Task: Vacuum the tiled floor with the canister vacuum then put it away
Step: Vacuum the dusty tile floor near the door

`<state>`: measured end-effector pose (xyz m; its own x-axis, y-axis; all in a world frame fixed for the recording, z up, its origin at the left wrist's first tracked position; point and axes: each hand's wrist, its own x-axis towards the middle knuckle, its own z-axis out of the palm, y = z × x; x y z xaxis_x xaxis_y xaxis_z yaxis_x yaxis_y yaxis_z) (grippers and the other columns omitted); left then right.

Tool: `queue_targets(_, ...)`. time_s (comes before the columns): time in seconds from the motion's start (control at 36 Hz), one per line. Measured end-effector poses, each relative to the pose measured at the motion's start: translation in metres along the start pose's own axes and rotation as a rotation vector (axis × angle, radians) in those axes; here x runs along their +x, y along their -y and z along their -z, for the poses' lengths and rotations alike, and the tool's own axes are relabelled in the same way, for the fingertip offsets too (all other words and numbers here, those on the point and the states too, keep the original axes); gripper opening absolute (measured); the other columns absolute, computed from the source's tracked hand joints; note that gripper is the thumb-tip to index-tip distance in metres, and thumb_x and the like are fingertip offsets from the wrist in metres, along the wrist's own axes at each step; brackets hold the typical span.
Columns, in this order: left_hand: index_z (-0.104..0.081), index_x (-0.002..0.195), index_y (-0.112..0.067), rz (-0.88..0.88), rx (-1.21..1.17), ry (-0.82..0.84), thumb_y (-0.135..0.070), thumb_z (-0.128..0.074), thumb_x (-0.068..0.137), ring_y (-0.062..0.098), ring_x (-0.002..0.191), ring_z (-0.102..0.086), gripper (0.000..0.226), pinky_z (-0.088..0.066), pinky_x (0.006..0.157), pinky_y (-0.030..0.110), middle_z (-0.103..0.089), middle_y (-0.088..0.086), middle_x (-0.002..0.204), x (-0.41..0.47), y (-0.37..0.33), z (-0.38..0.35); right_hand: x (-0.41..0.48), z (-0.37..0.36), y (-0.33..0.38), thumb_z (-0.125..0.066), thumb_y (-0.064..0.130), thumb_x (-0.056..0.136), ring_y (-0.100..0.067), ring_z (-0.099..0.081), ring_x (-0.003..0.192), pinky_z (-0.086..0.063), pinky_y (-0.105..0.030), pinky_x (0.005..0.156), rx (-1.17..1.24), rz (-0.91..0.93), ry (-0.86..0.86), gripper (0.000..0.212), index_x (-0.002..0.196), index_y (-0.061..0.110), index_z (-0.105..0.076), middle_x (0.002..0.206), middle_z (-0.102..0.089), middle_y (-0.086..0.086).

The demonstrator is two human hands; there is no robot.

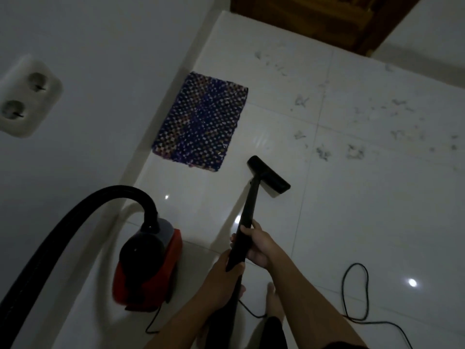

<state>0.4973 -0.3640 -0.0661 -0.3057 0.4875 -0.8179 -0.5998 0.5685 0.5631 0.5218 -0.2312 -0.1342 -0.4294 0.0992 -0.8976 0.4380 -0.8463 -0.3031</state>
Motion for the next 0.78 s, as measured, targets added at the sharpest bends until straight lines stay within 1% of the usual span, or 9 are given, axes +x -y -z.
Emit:
queue_targets(0.08, -0.044, 0.121, -0.023, 0.007, -0.009, -0.012, -0.019, -0.047, 0.097, 0.010, 0.049, -0.058, 0.025, -0.047, 0.046, 0.017, -0.057, 0.008, 0.073, 0.001, -0.002, -0.007, 0.002, 0.002, 0.004, -0.043, 0.003, 0.099, -0.027, -0.056, 0.082, -0.051, -0.043, 0.082, -0.004, 0.015, -0.009, 0.025, 0.109, 0.026, -0.046, 0.100, -0.053, -0.018)
queue_targets(0.14, -0.045, 0.122, -0.023, 0.014, -0.013, -0.032, -0.019, -0.047, 0.097, 0.011, 0.052, -0.058, 0.026, -0.048, 0.046, 0.016, -0.057, 0.008, 0.076, 0.003, -0.003, -0.011, 0.005, 0.003, 0.009, -0.042, 0.002, 0.099, -0.026, -0.056, 0.079, -0.052, -0.041, 0.078, -0.024, 0.011, -0.026, 0.026, 0.112, 0.025, -0.045, 0.096, -0.055, -0.016)
queue_targets(0.25, -0.045, 0.124, -0.019, 0.040, -0.032, -0.047, -0.020, -0.046, 0.097, 0.014, 0.056, -0.058, 0.027, -0.049, 0.047, 0.015, -0.057, 0.010, 0.085, 0.011, -0.008, -0.020, 0.012, 0.006, 0.020, -0.040, 0.001, 0.099, -0.026, -0.056, 0.074, -0.051, -0.036, 0.065, -0.116, -0.031, -0.056, 0.036, 0.128, 0.021, -0.040, 0.089, -0.054, -0.014)
queue_targets(0.33, -0.046, 0.121, -0.019, 0.072, -0.061, -0.031, -0.020, -0.044, 0.098, 0.015, 0.059, -0.059, 0.023, -0.050, 0.049, 0.018, -0.056, 0.008, 0.086, 0.022, -0.017, -0.028, 0.025, 0.013, 0.031, -0.040, 0.003, 0.099, -0.026, -0.056, 0.076, -0.050, -0.036, 0.062, -0.214, -0.076, -0.067, 0.049, 0.144, 0.018, -0.029, 0.089, -0.053, -0.013)
queue_targets(0.39, -0.047, 0.119, -0.020, 0.082, -0.085, -0.021, -0.020, -0.043, 0.098, 0.016, 0.060, -0.058, 0.021, -0.050, 0.048, 0.017, -0.055, 0.009, 0.086, 0.033, -0.024, -0.033, 0.036, 0.018, 0.042, -0.042, 0.005, 0.098, -0.026, -0.057, 0.079, -0.050, -0.037, 0.062, -0.265, -0.104, -0.071, 0.059, 0.150, 0.024, -0.020, 0.093, -0.054, -0.012)
queue_targets(0.44, -0.047, 0.119, -0.022, 0.083, -0.079, -0.009, -0.020, -0.043, 0.097, 0.017, 0.060, -0.058, 0.022, -0.049, 0.048, 0.018, -0.054, 0.010, 0.088, 0.035, -0.025, -0.034, 0.037, 0.020, 0.044, -0.043, 0.006, 0.098, -0.026, -0.057, 0.080, -0.051, -0.038, 0.064, -0.275, -0.100, -0.079, 0.062, 0.151, 0.026, -0.017, 0.095, -0.054, -0.012)
queue_targets(0.56, -0.043, 0.123, -0.026, 0.086, -0.002, -0.010, -0.024, -0.042, 0.098, 0.021, 0.063, -0.056, 0.025, -0.050, 0.063, 0.031, -0.058, 0.008, 0.085, 0.051, -0.034, -0.042, 0.044, 0.029, 0.060, -0.046, 0.007, 0.098, -0.032, -0.056, 0.094, -0.051, -0.039, 0.064, -0.259, -0.091, -0.075, 0.064, 0.151, 0.027, -0.017, 0.114, -0.051, -0.016)
queue_targets(0.69, -0.038, 0.125, -0.027, 0.073, 0.051, -0.022, -0.025, -0.040, 0.098, 0.016, 0.059, -0.050, 0.027, -0.046, 0.065, 0.035, -0.053, 0.005, 0.077, 0.086, -0.063, -0.068, 0.059, 0.048, 0.107, -0.049, 0.007, 0.097, -0.035, -0.052, 0.103, -0.051, -0.039, 0.066, -0.251, -0.074, -0.050, 0.067, 0.151, 0.028, -0.016, 0.124, -0.048, -0.017)
queue_targets(0.78, -0.037, 0.129, -0.028, 0.050, 0.050, -0.052, -0.027, -0.043, 0.097, 0.017, 0.062, -0.052, 0.032, -0.045, 0.066, 0.036, -0.054, 0.004, 0.079, 0.105, -0.077, -0.089, 0.066, 0.062, 0.134, -0.049, 0.009, 0.097, -0.033, -0.052, 0.104, -0.051, -0.040, 0.074, -0.283, -0.046, -0.038, 0.067, 0.152, 0.028, -0.014, 0.125, -0.049, -0.016)
